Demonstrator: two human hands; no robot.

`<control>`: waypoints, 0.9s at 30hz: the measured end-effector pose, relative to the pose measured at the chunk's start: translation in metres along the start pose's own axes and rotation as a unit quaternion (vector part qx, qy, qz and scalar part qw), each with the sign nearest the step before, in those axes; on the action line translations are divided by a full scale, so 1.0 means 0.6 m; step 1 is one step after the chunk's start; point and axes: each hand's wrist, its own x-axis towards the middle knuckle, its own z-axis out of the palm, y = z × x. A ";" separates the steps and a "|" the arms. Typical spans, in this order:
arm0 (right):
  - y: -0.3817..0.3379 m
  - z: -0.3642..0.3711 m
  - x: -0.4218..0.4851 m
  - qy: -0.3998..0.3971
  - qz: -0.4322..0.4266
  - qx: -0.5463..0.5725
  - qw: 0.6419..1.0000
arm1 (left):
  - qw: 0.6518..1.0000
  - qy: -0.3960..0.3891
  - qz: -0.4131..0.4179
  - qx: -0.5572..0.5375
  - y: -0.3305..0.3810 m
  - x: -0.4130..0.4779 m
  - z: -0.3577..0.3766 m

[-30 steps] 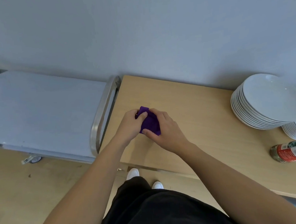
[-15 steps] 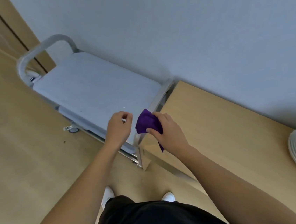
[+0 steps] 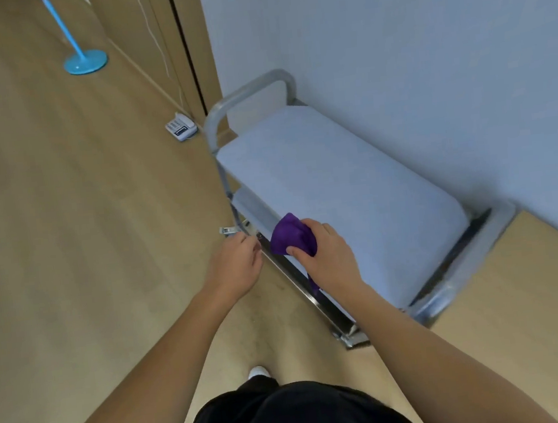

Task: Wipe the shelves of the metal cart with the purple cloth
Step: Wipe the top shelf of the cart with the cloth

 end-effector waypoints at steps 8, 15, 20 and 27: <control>-0.055 0.046 0.130 0.015 0.034 -0.004 0.999 | 0.999 -0.030 0.023 -0.023 -0.084 0.134 -0.015; -0.023 0.056 0.281 0.017 0.071 -0.015 0.997 | 0.996 -0.059 0.038 -0.050 -0.102 0.292 0.008; -0.017 0.068 0.381 0.004 0.097 -0.012 0.995 | 0.995 -0.079 0.035 -0.039 -0.121 0.394 0.004; -0.008 0.109 0.455 0.012 0.160 0.005 0.987 | 0.991 -0.126 0.036 -0.008 -0.188 0.496 0.018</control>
